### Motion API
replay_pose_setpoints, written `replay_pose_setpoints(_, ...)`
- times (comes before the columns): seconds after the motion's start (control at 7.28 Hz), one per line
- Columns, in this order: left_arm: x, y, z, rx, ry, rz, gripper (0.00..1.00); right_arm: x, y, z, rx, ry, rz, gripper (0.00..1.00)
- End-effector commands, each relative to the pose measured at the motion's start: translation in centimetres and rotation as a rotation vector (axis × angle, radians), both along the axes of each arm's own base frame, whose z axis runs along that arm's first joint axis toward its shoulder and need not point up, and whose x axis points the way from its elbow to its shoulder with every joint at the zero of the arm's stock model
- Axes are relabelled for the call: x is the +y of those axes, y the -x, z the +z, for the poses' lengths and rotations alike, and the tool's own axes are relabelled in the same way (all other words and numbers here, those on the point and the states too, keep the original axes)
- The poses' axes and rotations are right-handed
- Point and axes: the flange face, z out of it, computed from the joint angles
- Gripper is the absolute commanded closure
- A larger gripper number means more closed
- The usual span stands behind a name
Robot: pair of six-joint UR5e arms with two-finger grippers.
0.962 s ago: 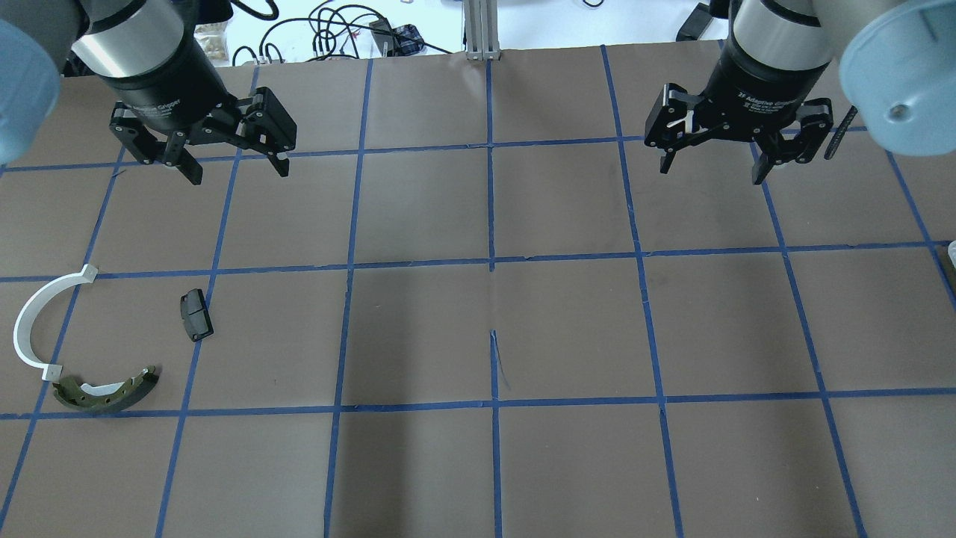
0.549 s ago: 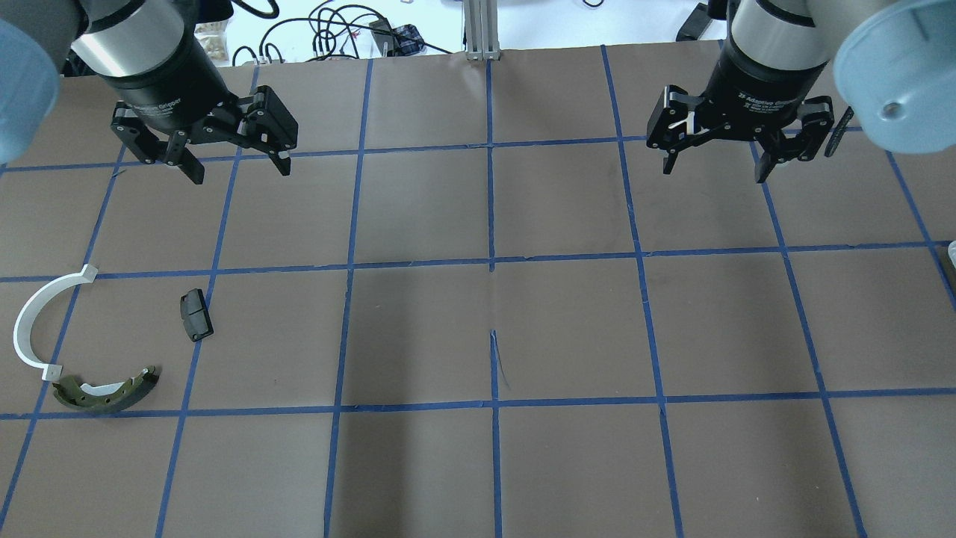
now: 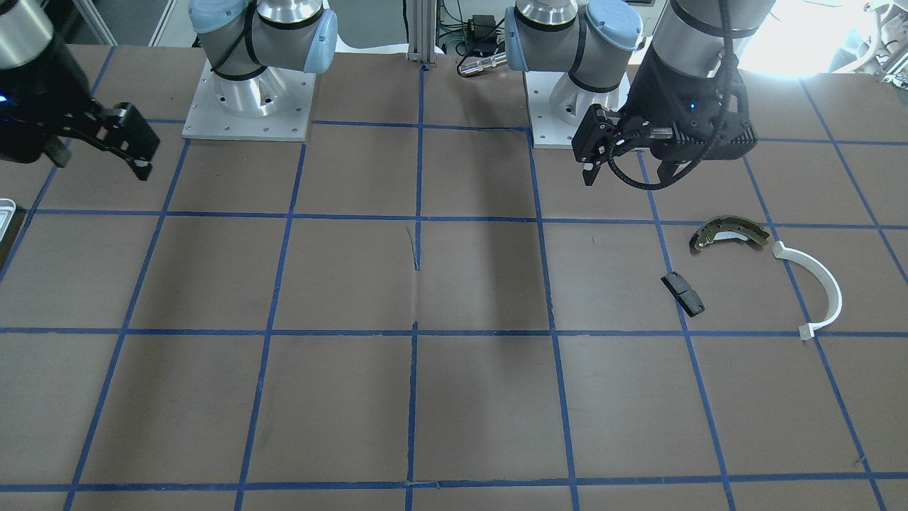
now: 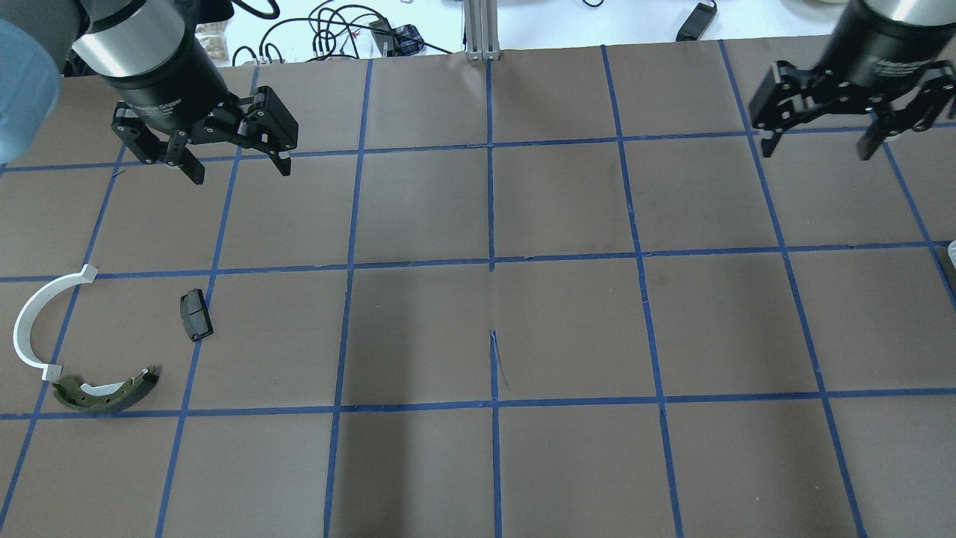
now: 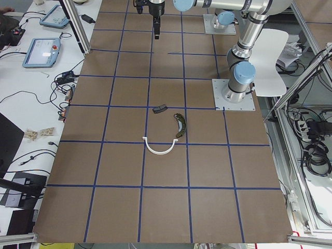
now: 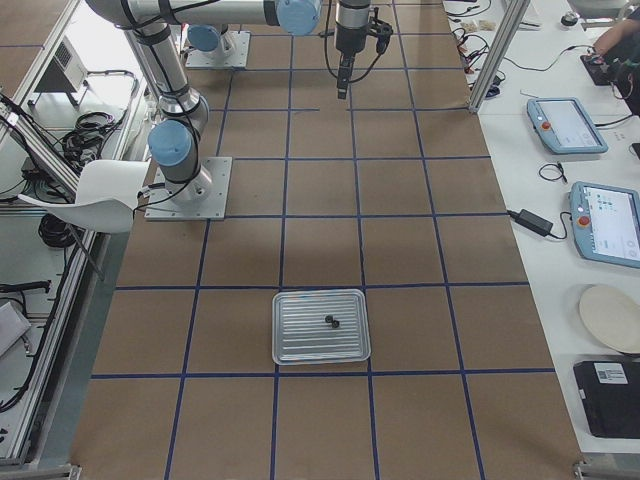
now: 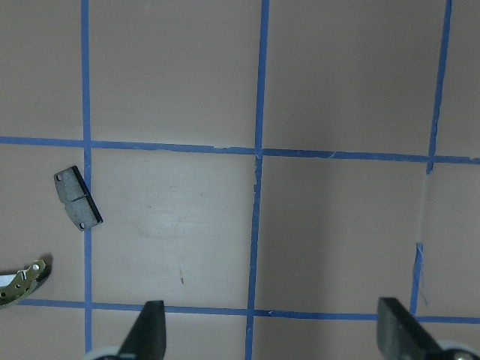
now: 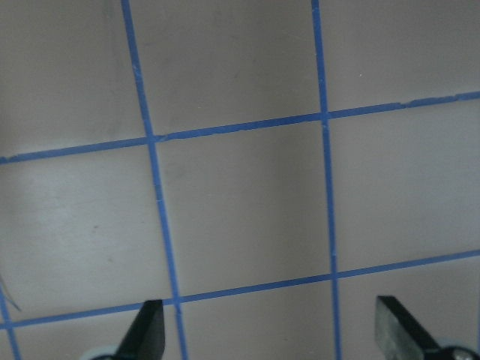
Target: Place bearing gear from tray to pile
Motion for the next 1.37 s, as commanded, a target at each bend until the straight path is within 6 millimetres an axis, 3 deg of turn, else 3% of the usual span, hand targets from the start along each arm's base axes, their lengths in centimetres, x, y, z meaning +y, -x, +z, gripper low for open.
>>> replay_pose_setpoints(0.0, 0.0, 0.0, -0.1, 0.0, -0.001, 0.0, 0.0, 1.1, 10.6, 0.3, 0.012, -0.036, 0.224, 0.0)
replay_pose_setpoints(0.27, 0.0, 0.0, -0.1, -0.001, -0.001, 0.0, 0.0, 4.2, 21.5, -1.1, -0.006, -0.03, 0.03, 0.0)
replay_pose_setpoints(0.69, 0.0, 0.0, -0.1, -0.001, -0.001, 0.0, 0.0, 7.3, 37.0, -7.7, 0.016, 0.013, -0.203, 0.0)
replay_pose_setpoints(0.82, 0.0, 0.0, -0.1, -0.001, -0.001, 0.0, 0.0, 7.4, 41.2, -12.6, -0.026, -0.022, -0.257, 0.0)
replay_pose_setpoints(0.96, 0.0, 0.0, -0.1, -0.001, -0.001, 0.0, 0.0, 6.1, 44.2, -17.9, -0.022, -0.018, -0.267, 0.0)
replay_pose_setpoints(1.1, 0.0, 0.0, -0.1, -0.001, -0.001, 0.0, 0.0, 4.8, 46.3, -23.3, 0.008, 0.006, -0.269, 0.0)
replay_pose_setpoints(1.24, 0.0, 0.0, -0.1, -0.001, -0.001, 0.0, 0.0, 4.5, 47.2, -26.6, 0.033, 0.027, -0.273, 0.0)
